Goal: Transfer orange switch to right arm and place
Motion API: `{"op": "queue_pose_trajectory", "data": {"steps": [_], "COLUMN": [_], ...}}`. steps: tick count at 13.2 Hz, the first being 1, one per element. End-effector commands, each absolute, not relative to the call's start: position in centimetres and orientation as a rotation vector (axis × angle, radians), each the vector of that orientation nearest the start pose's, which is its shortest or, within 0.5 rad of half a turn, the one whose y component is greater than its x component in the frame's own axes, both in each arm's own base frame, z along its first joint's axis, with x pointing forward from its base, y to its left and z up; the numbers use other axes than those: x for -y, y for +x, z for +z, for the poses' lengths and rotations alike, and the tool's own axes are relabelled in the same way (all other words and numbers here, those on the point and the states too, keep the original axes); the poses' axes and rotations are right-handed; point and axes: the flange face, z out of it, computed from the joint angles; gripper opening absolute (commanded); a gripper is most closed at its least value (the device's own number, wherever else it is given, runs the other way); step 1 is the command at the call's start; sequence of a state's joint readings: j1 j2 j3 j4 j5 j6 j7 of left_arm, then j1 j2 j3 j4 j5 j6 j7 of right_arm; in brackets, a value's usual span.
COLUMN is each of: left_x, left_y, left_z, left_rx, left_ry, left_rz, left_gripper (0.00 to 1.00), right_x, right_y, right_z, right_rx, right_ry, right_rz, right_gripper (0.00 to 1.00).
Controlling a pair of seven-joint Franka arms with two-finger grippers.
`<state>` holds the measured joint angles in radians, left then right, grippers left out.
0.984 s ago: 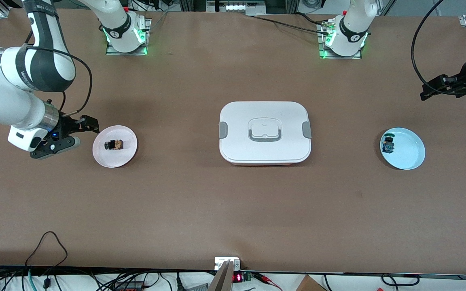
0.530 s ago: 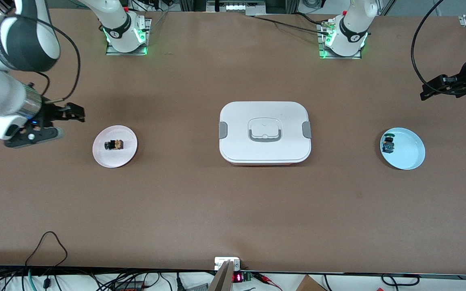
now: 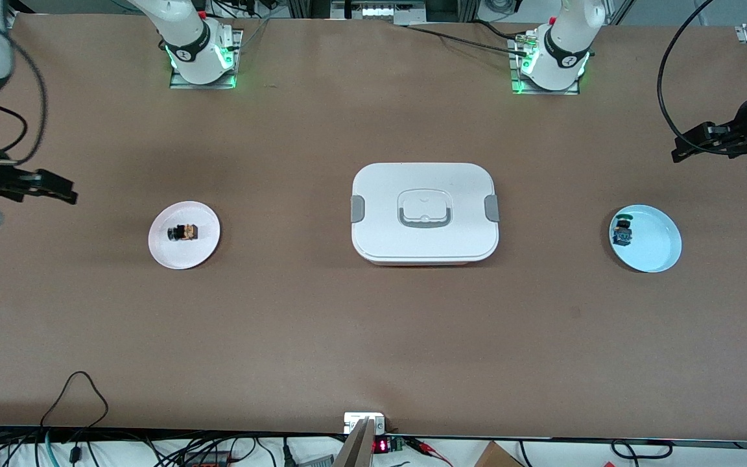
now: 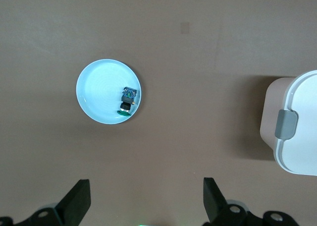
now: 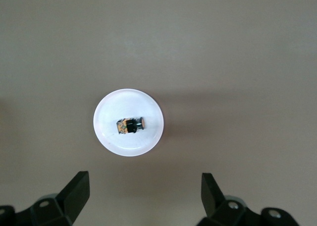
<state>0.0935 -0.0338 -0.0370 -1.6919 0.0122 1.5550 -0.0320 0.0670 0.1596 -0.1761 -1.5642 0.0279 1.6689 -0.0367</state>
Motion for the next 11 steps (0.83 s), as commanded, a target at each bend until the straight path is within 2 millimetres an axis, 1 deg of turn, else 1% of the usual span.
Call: {"op": "queue_pose_trajectory", "data": {"steps": [1,2,3,4,5,7,9,11], "left_x": [-2.2,-2.0,-2.0,-1.8,-1.7,-1.7,-1.9,-1.3], "left_y": [54.1,54.0,54.1,54.1,54.1,54.2,54.1,54.1], "left_z": [59.4,59.5,59.4,59.4,59.3,59.2,59.0,59.2], "left_rx": [0.115,0.113,0.108,0.106,0.106,0.109,0.109,0.087], "left_ry": [-3.125,-3.129,-3.129,-3.132,-3.139,-3.153,-3.155,-3.147], "left_rz": [0.154,0.151,0.151,0.149,0.154,0.16,0.174,0.169], "left_gripper": [1.0,1.0,1.0,1.0,1.0,1.0,1.0,1.0], "right_x": [5.0,5.0,5.2,5.2,5.1,5.0,4.9,5.0], "right_y": [59.7,59.0,58.4,57.3,56.9,57.1,57.1,57.4], "right_z": [54.8,54.1,53.5,52.9,52.9,55.0,57.4,57.9], "right_rx": [-0.101,-0.104,-0.102,-0.095,-0.092,-0.098,-0.092,-0.097], "right_ry": [-3.123,-3.12,-3.121,-3.118,-3.117,-3.117,-3.117,-3.115], "right_rz": [0.096,0.101,0.047,-0.017,-0.025,-0.044,-0.025,-0.039], "right_gripper": [1.0,1.0,1.0,1.0,1.0,1.0,1.0,1.0]}}
